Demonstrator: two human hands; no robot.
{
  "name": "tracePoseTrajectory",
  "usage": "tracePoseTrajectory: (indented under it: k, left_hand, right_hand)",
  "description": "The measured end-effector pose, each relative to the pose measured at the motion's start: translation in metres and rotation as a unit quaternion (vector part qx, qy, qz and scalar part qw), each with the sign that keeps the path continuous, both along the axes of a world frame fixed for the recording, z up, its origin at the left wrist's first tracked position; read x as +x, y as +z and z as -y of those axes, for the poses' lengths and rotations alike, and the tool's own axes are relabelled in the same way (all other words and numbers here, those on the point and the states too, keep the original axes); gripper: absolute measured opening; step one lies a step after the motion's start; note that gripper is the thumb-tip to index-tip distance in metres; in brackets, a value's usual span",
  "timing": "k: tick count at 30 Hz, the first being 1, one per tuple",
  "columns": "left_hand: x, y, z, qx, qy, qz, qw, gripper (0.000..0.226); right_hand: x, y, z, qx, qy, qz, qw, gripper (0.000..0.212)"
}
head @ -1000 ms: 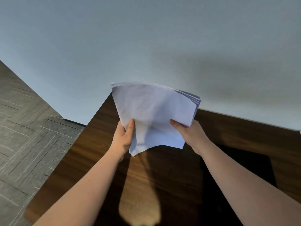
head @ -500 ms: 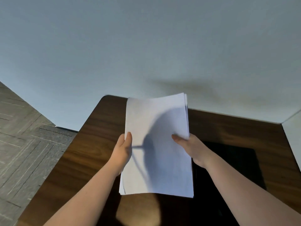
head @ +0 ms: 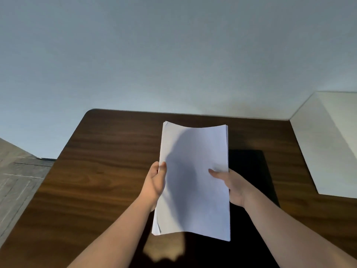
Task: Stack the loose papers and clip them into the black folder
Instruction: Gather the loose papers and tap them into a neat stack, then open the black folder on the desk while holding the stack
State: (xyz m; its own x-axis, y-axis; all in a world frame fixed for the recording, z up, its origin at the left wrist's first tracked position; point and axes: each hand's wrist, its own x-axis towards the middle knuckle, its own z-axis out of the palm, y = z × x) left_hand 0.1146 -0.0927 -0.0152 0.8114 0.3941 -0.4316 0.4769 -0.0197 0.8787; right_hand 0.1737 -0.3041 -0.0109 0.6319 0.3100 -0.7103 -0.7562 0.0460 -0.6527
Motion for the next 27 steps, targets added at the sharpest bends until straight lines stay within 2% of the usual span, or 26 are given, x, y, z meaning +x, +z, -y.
tracePoseTrajectory:
  k: [4, 8, 12, 14, 18, 22, 24, 27]
  left_hand:
    - [0.003, -0.006, 0.015, -0.007, 0.007, -0.021, 1.000, 0.027]
    - [0.000, -0.015, 0.030, -0.015, 0.011, -0.026, 1.000, 0.029]
    - [0.006, -0.020, 0.049, -0.071, 0.047, -0.101, 0.991, 0.036]
    - [0.009, -0.021, 0.057, -0.043, 0.036, -0.113, 0.992, 0.032]
    - [0.013, -0.026, 0.072, 0.032, -0.047, -0.131, 0.990, 0.019]
    - [0.013, -0.033, 0.083, 0.116, -0.087, -0.151, 0.978, 0.020]
    - [0.013, -0.030, 0.089, 0.142, -0.095, -0.150, 0.974, 0.025]
    - [0.015, -0.028, 0.097, 0.155, -0.094, -0.158, 0.971, 0.029]
  right_hand:
    - [-0.002, -0.010, 0.014, -0.018, -0.028, -0.021, 0.999, 0.033]
    - [-0.003, -0.019, 0.035, -0.062, -0.049, 0.013, 0.997, 0.036]
    - [0.003, -0.021, 0.068, -0.114, -0.092, 0.058, 0.988, 0.035]
    - [0.007, -0.024, 0.087, -0.157, -0.110, 0.067, 0.979, 0.037]
    - [0.011, -0.026, 0.106, -0.267, -0.104, 0.101, 0.953, 0.037]
    - [0.006, -0.026, 0.115, -0.443, -0.068, 0.133, 0.884, 0.036]
    - [0.003, -0.027, 0.118, -0.435, -0.080, 0.138, 0.886, 0.040]
    - [0.004, -0.025, 0.118, -0.379, -0.083, 0.134, 0.912, 0.043]
